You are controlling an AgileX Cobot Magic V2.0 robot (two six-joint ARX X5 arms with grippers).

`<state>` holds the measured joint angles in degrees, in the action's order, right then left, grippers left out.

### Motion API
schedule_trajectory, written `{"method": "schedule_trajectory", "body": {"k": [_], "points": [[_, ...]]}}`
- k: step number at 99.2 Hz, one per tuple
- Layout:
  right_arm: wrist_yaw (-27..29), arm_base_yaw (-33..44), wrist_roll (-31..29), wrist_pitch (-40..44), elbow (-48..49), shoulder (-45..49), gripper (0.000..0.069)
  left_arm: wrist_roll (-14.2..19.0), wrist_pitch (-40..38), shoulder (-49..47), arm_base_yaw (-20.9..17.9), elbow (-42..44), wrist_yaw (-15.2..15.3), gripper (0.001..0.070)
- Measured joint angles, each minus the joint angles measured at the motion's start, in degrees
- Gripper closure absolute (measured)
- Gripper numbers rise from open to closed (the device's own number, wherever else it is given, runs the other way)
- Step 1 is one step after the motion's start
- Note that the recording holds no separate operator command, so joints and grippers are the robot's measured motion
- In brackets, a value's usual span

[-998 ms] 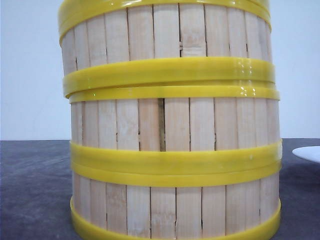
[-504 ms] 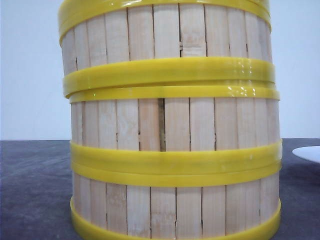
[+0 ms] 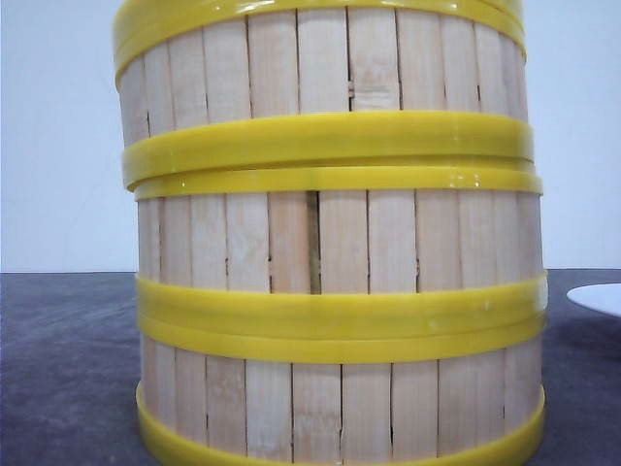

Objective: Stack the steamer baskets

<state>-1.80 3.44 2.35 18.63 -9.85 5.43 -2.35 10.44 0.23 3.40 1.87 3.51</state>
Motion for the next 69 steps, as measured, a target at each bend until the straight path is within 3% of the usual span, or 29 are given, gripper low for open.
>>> {"method": "schedule_trajectory", "body": {"k": [37,69], "points": [[0.0,0.0,-0.2,-9.2,8.9,-4.3,0.068,0.0,0.0,0.0,0.0,0.0,0.0,0.0684],[0.1,0.0,-0.2,-12.8,9.0,-5.1,0.068,0.0,0.0,0.0,0.0,0.0,0.0,0.0684]]}}
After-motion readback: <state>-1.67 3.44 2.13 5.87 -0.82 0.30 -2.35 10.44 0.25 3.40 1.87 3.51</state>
